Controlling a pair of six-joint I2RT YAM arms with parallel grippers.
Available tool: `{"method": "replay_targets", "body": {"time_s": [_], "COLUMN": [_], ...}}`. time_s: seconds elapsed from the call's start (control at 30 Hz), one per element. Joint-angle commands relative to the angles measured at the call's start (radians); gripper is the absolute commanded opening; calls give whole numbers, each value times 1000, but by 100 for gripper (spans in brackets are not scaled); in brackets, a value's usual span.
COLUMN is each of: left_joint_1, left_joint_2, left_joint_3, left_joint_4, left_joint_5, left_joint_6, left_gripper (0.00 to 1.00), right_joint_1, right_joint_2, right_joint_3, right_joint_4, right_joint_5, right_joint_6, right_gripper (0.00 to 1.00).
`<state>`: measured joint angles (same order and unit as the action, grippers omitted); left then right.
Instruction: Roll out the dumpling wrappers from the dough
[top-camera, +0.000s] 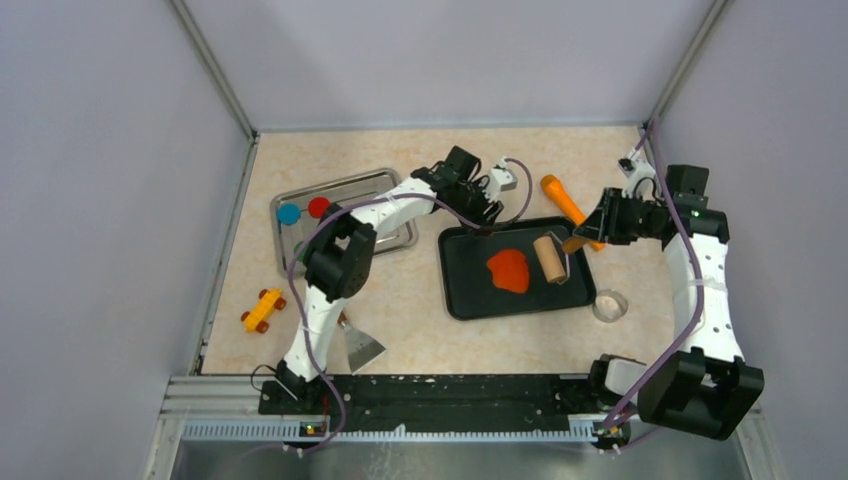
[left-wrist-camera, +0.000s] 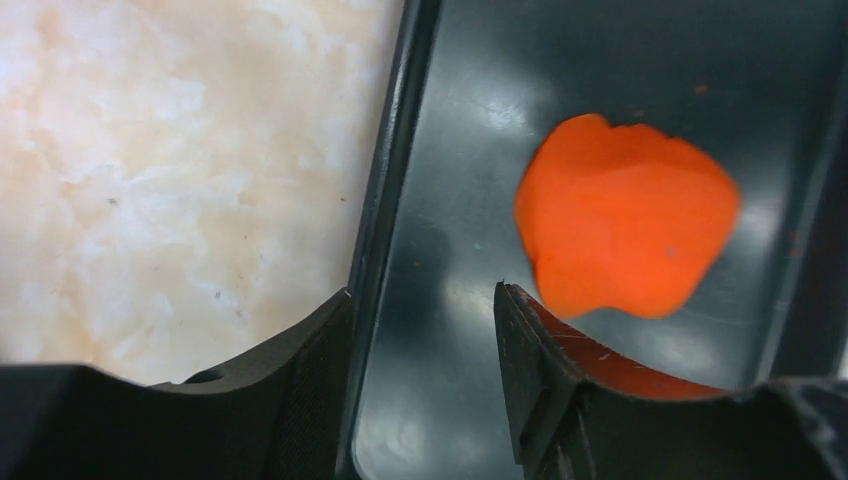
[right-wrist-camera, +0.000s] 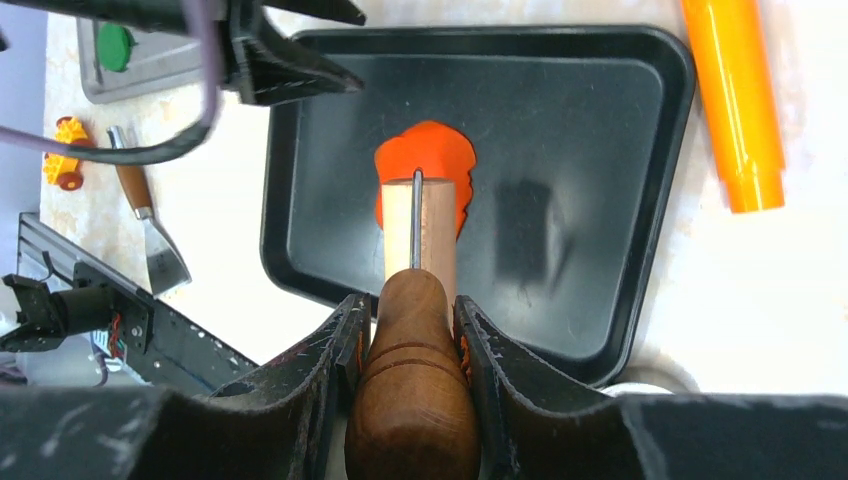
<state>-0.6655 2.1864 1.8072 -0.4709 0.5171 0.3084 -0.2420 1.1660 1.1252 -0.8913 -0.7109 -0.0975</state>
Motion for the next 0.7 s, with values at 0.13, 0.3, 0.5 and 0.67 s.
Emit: {"method": "replay_targets", "body": {"time_s": [0.13,0.3,0.5,0.67], "left_joint_1": [-11,-9,3,58], "left_joint_2": [162,143,24,-158], "left_joint_3": [175,113,-10,-252], "left_joint_4": [-79,-71,-168,-163], "left_joint_5": [-125,-165,-187,-196], "left_joint_6": [79,77,17,-156], "left_gripper": [51,35,0,0], "right_joint_1": [-23,-27,-32,-33], "right_joint_2": [-50,-49,-37,-30], "right_joint_3": [30,21,24,19], "right_joint_4": [-52,-47,-30,-20], "right_joint_5": [-7,-11,-10,14], "right_joint_6": [11,20,31,38], "right_gripper": [0,0,0,0]}}
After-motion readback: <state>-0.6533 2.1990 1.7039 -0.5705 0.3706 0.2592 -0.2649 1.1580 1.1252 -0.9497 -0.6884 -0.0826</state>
